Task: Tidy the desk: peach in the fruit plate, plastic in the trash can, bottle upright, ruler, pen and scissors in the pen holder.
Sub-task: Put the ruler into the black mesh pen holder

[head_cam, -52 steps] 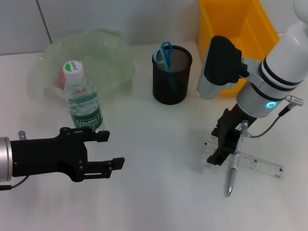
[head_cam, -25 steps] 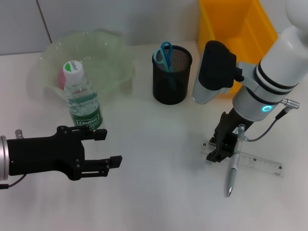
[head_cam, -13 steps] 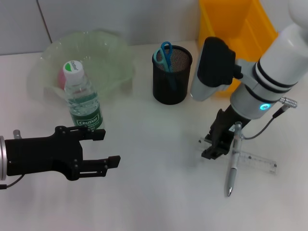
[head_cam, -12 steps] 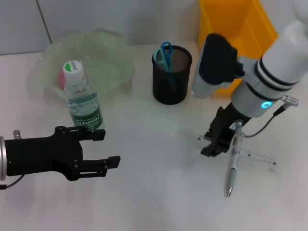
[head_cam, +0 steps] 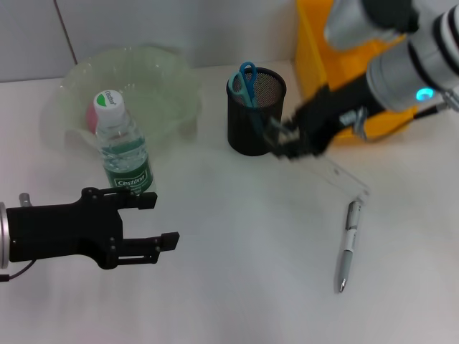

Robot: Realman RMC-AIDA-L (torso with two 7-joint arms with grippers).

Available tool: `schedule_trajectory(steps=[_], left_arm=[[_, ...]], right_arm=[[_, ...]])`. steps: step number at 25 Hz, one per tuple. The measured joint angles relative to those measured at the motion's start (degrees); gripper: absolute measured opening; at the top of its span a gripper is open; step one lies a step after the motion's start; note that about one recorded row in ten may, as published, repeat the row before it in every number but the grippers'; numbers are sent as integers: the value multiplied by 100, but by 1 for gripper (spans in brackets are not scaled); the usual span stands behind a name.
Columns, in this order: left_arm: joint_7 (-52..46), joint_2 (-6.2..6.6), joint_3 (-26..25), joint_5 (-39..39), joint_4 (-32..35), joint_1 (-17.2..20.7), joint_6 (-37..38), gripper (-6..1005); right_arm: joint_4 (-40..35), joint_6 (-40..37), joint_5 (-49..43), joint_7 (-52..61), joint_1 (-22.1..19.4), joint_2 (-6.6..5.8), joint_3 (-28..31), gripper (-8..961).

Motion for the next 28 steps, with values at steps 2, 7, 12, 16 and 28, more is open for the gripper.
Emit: schedule_trajectory(steps=[2, 7, 12, 16, 28], left_arm=[[34, -4, 0, 0, -4, -8, 5, 785], [58, -10, 0, 0, -89, -41, 12, 785], [65, -8, 0, -1, -151, -68, 17, 785], [66, -8, 0, -2, -152, -62, 21, 785], [66, -15, 0, -2, -164, -62, 34, 784]], right_arm=[[-51, 304, 391, -142, -90, 0, 162, 411], [55, 1453, 1611, -642, -380, 5, 329, 418], [402, 2324, 2410, -1105, -442, 13, 282, 425], [757, 2860, 2984, -1464, -414, 16, 278, 431], [2171, 3591, 4139, -2860, -84, 33, 257, 449]])
